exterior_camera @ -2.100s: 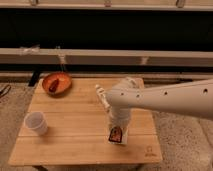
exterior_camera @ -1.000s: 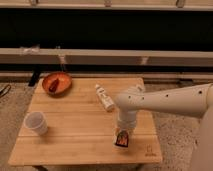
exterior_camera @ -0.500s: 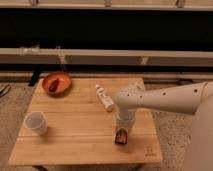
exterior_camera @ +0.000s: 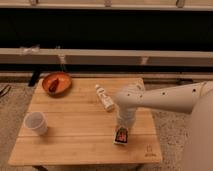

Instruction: Place the eraser on the white sponge

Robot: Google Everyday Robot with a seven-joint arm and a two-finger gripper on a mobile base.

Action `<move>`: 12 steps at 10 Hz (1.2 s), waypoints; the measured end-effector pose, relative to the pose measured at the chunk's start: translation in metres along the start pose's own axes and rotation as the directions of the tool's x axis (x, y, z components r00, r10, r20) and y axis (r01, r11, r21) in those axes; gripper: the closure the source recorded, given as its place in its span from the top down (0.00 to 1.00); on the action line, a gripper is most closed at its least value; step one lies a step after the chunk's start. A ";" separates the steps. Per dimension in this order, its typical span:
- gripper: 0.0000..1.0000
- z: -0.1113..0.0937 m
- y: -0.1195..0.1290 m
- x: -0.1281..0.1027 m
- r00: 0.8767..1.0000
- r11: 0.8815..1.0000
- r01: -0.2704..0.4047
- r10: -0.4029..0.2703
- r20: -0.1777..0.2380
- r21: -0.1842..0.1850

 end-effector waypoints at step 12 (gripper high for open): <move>0.80 -0.019 0.006 -0.026 0.998 0.998 -0.006 0.009 0.056 -0.057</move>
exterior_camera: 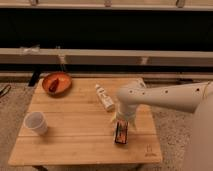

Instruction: Place the eraser on the white sponge

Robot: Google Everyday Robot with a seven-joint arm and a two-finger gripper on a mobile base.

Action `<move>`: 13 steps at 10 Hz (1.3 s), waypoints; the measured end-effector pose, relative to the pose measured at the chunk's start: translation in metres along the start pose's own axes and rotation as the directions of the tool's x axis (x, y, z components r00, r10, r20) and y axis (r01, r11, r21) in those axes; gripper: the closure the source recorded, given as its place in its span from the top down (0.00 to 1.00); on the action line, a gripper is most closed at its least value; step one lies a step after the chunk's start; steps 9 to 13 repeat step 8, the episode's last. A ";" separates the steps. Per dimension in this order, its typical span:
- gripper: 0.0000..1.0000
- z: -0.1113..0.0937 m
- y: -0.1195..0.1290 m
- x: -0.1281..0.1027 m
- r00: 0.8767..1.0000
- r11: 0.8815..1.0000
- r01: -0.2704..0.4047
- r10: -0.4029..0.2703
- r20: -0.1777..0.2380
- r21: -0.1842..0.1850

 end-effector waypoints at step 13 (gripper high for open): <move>0.80 -0.031 -0.001 -0.037 0.998 0.999 0.041 -0.041 0.040 -0.007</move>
